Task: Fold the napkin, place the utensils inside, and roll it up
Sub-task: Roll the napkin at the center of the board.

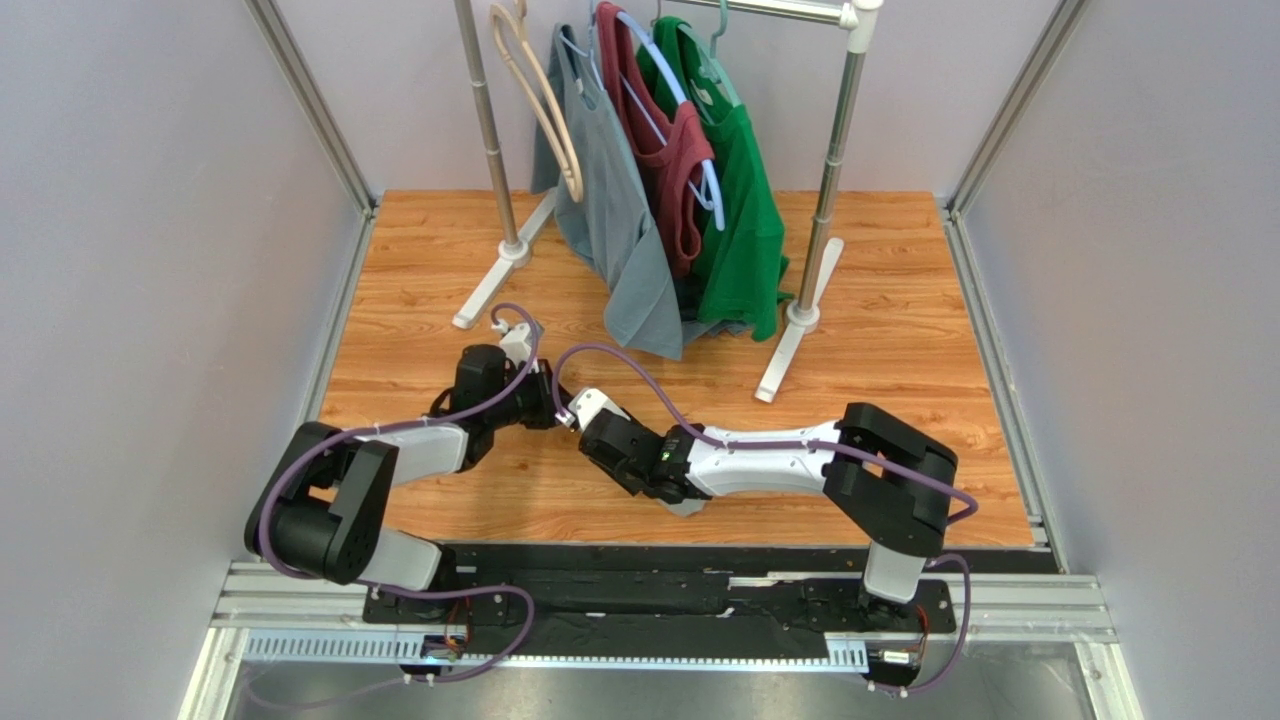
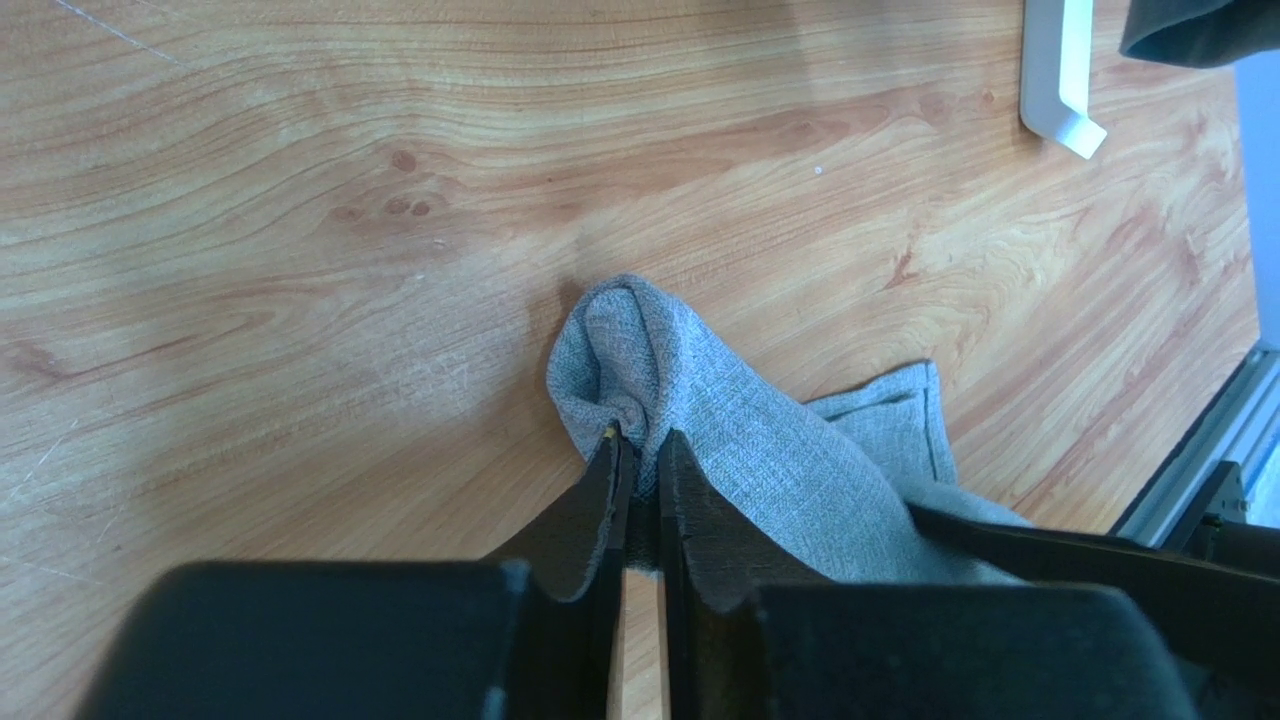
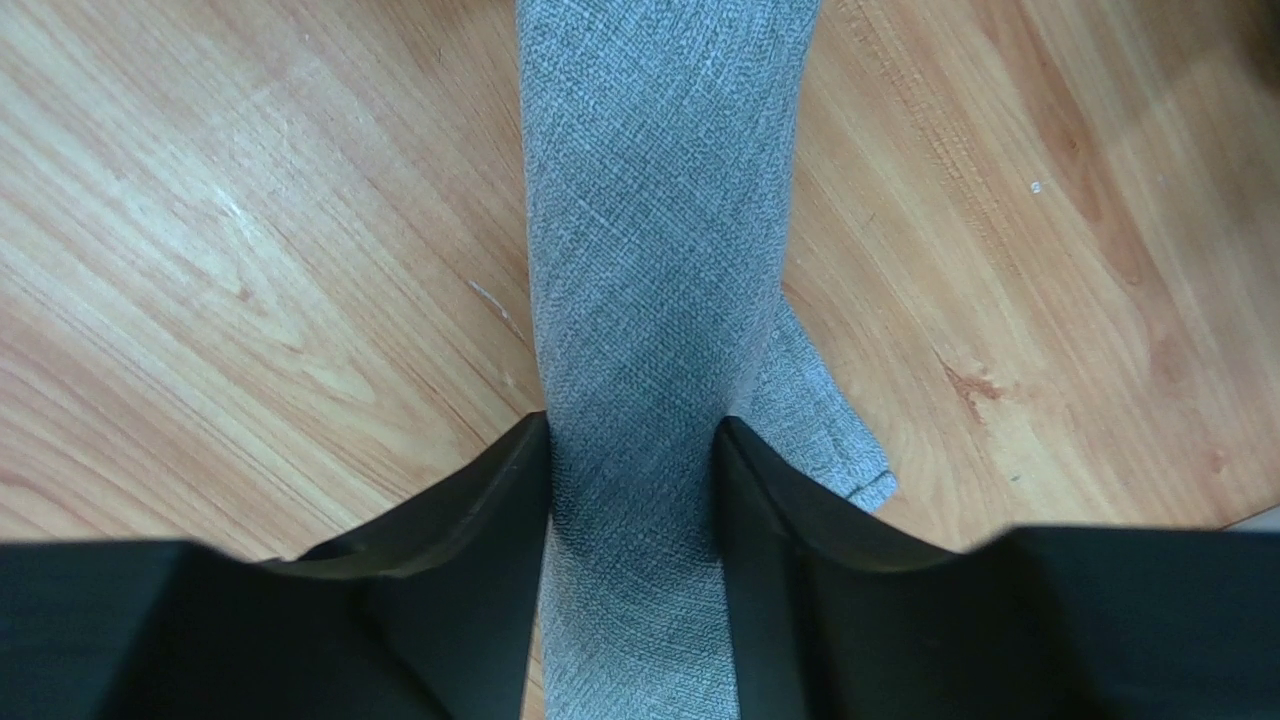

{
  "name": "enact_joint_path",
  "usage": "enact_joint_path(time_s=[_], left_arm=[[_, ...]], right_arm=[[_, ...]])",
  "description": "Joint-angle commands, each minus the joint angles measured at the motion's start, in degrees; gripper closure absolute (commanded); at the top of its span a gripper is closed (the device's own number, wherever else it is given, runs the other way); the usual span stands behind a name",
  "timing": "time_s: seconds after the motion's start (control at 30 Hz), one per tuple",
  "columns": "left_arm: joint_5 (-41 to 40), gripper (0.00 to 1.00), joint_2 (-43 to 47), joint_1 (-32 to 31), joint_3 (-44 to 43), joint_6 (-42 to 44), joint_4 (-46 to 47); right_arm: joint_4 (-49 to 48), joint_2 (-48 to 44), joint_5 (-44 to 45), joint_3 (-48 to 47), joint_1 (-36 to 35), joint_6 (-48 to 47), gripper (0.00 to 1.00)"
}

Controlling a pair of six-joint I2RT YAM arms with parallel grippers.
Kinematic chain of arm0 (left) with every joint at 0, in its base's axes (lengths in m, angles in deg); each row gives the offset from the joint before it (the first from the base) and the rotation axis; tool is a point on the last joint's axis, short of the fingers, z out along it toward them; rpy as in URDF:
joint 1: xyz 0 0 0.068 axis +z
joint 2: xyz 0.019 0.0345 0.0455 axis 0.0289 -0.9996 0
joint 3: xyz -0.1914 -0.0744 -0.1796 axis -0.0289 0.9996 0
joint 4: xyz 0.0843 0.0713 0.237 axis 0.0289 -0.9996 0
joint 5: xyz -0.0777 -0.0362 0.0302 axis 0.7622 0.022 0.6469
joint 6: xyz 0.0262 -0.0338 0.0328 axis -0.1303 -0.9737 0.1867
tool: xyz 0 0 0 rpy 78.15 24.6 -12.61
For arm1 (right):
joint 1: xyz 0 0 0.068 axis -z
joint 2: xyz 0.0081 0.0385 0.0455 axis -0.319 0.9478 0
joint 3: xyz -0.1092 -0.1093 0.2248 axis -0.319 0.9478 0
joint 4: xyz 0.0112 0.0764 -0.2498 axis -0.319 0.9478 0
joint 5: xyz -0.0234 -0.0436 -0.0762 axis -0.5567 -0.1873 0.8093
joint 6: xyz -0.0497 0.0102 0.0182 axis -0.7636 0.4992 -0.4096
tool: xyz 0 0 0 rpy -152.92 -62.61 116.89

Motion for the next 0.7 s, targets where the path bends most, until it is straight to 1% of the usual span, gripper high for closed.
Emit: enact_joint_path(time_s=[0.0,0.03,0.07,0.1,0.13,0.17,0.23,0.27,0.3,0.33,0.37,0.4,0.5,0.6,0.63,0.67], left_arm=[[1.31,0.8,3.27,0.21,0.91,0.93,0.64],[1.4,0.75,4.58,0.21,1.44,0.5,0.64],[1.22,0.63,5.37,0.21,1.7,0.23,0.56],[0.87,0.57,6.34,0.21,1.97,-0.12,0.03],[0.35,0.48,8.52,0.21,2.23,-0.64,-0.58],[-1.31,0.45,9.68,0.21,2.32,-1.0,-1.54],[-3.78,0.4,14.15,0.21,2.06,-1.53,-6.45],[-6.49,0.39,15.65,0.29,1.89,-1.53,-8.48],[-7.56,0.39,17.14,0.29,1.8,-1.62,-11.54],[-8.44,0.38,20.29,0.38,1.97,-1.79,-12.62],[-9.49,0.37,21.89,0.38,2.23,-1.88,-13.76],[-9.68,0.37,24.51,0.38,2.84,-2.05,-13.94],[-9.77,0.36,27.69,0.38,3.99,-1.53,-14.56],[-9.59,0.36,27.79,0.38,5.22,-0.83,-13.6],[-8.98,0.36,27.62,0.38,5.4,-0.65,-12.64],[-8.63,0.36,27.01,0.38,5.66,-0.3,-12.02]], right_arm=[[-2.97,1.1,-2.54,0.46,0.66,2.92,0.67],[-3.24,1.01,-3.33,1.24,1.18,3.62,0.69],[-3.59,0.92,-5.43,1.6,1.45,3.98,0.71],[-3.94,0.49,-6.84,2.13,1.97,4.5,0.72],[-4.46,0.05,-8.33,2.74,2.85,5.38,0.74],[-5.77,-0.48,-11.57,4.14,3.29,5.73,0.75],[-6.92,-2.15,-15.1,5.46,4.61,6.35,0.76],[-8.41,-2.59,-18.6,6.95,5.14,7.13,0.76],[-9.21,-3.2,-20.46,7.75,5.67,7.58,0.76],[-10.08,-4.08,-21.87,8.63,6.98,8.28,0.76],[-12.01,-4.43,-26.76,9.33,7.77,9.16,0.76],[-12.81,-4.79,-28.55,10.64,8.39,9.86,0.77],[-15.27,-5.67,-34.26,11.8,10.93,11.36,0.78],[-16.68,-5.67,-40.59,12.5,13.31,12.85,0.78],[-19.47,-5.41,-43.39,12.76,13.75,13.29,0.78],[-20.11,-5.23,-44.81,12.85,14.37,13.64,0.78]])
